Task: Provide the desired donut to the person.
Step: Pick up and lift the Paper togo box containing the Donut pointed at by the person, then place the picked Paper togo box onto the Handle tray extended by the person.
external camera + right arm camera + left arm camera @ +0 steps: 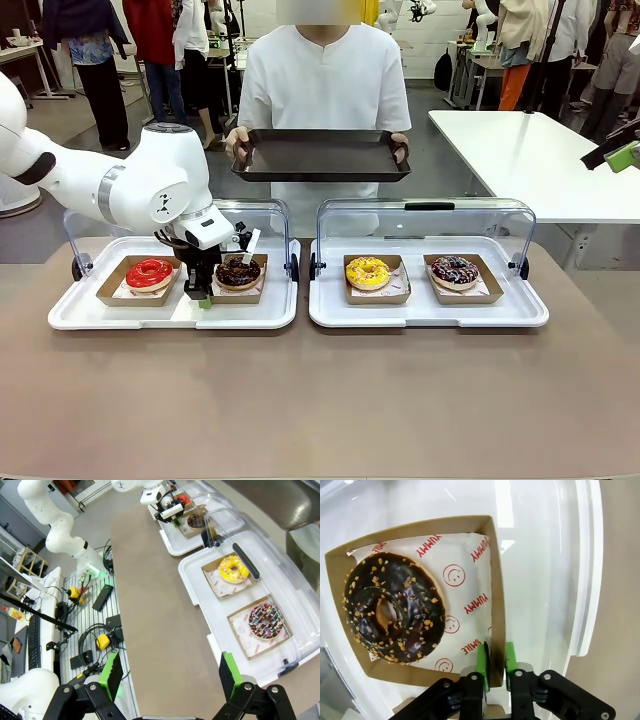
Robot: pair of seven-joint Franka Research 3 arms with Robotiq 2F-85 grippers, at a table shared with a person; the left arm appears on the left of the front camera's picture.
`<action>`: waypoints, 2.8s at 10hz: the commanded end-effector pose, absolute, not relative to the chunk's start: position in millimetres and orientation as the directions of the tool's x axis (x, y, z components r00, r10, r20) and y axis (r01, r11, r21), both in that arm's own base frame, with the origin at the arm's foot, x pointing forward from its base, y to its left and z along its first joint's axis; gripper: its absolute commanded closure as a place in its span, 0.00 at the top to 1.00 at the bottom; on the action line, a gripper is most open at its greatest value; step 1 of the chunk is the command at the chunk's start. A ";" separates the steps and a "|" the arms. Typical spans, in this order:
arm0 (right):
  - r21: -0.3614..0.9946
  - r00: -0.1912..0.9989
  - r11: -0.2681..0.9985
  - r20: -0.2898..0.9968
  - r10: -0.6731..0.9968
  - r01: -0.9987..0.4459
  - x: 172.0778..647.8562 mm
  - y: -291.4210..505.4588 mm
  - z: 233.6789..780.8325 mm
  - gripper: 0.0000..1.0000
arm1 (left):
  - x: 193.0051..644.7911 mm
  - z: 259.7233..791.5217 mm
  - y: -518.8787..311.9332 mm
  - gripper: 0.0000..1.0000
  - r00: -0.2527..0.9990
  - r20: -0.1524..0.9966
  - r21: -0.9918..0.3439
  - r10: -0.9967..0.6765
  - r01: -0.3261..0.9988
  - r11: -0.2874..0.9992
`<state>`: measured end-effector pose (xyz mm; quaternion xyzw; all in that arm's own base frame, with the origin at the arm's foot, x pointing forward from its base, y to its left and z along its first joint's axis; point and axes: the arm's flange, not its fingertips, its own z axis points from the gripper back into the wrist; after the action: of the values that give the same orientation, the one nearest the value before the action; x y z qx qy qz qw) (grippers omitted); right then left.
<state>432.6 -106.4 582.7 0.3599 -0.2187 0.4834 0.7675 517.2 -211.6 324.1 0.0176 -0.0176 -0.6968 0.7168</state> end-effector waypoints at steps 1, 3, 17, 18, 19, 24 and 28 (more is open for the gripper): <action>0.345 0.443 0.278 0.681 0.583 -0.896 433.3 -105.8 583.7 1.00 | 519.7 324.7 -210.4 0.00 0.015 0.023 0.025 -1.000 1.000 0.016; 0.345 0.443 0.278 0.681 0.583 -0.896 433.3 -105.8 583.7 1.00 | 518.6 327.2 -208.9 0.00 0.001 0.020 0.016 -1.000 1.000 0.001; 0.345 0.443 0.278 0.681 0.583 -0.896 433.3 -105.8 583.7 1.00 | 397.7 576.9 -183.5 0.00 -0.005 0.005 0.037 -1.000 0.999 -0.005; 0.345 0.443 0.278 0.681 0.583 -0.896 433.3 -105.8 583.7 1.00 | 401.6 591.9 -185.0 0.00 0.001 0.021 0.067 -1.000 0.998 0.002; 0.345 0.443 0.278 0.681 0.583 -0.896 433.3 -105.8 583.7 1.00 | 411.7 603.3 -186.4 0.00 0.006 0.047 0.068 -0.999 0.998 0.009; 0.345 0.443 0.278 0.681 0.583 -0.896 433.3 -105.8 583.7 1.00 | 430.7 602.3 -186.0 0.00 0.001 0.059 0.061 -0.998 0.998 0.004; 0.345 0.443 0.278 0.681 0.583 -0.896 433.3 -105.8 583.7 1.00 | 430.7 602.3 -186.0 0.00 0.001 0.059 0.061 -0.998 0.998 0.004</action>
<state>432.8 -106.4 582.4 0.3601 -0.2184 0.4832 0.7675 434.5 -186.3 601.2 -0.0002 -0.0430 -0.7068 0.7061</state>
